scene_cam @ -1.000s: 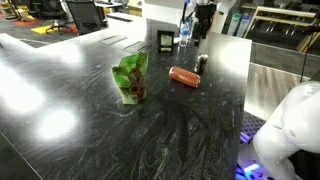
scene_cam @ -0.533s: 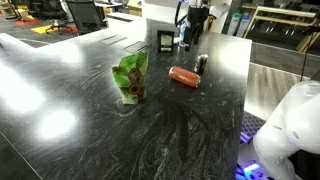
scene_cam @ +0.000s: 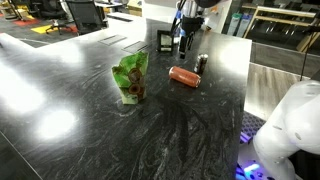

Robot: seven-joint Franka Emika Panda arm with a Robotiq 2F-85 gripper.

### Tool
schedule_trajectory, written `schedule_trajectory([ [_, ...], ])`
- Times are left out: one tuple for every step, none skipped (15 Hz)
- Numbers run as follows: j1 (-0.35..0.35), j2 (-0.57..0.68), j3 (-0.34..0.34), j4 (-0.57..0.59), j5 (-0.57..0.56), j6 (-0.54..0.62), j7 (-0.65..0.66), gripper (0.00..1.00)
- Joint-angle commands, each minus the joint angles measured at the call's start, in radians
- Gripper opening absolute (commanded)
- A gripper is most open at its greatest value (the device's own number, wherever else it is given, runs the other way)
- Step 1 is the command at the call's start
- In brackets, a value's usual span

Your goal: Move the orange can, then put the black can upright

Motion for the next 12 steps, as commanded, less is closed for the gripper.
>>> schedule_trajectory([
  [0.022,-0.036,-0.014,-0.038,-0.026,-0.023,-0.178,1.00],
  [0.026,-0.040,-0.017,-0.038,-0.036,-0.034,-0.227,1.00],
  [0.029,-0.044,-0.020,-0.036,-0.049,-0.045,-0.275,1.00],
  [0.034,-0.048,-0.023,-0.035,-0.063,-0.050,-0.324,1.00],
  [0.036,-0.050,-0.025,-0.034,-0.075,-0.051,-0.373,1.00],
  [0.037,-0.052,-0.028,-0.032,-0.086,-0.049,-0.424,1.00],
  [0.039,-0.053,-0.029,-0.032,-0.095,-0.045,-0.473,1.00],
  [0.042,-0.052,-0.032,-0.031,-0.102,-0.036,-0.525,1.00],
  [0.045,-0.049,-0.033,-0.028,-0.107,-0.024,-0.574,1.00],
  [0.050,-0.042,-0.034,-0.026,-0.107,-0.011,-0.622,1.00],
  [0.053,-0.037,-0.034,-0.026,-0.102,0.009,-0.663,1.00],
  [0.052,-0.028,-0.030,-0.025,-0.076,0.028,-0.651,1.00],
])
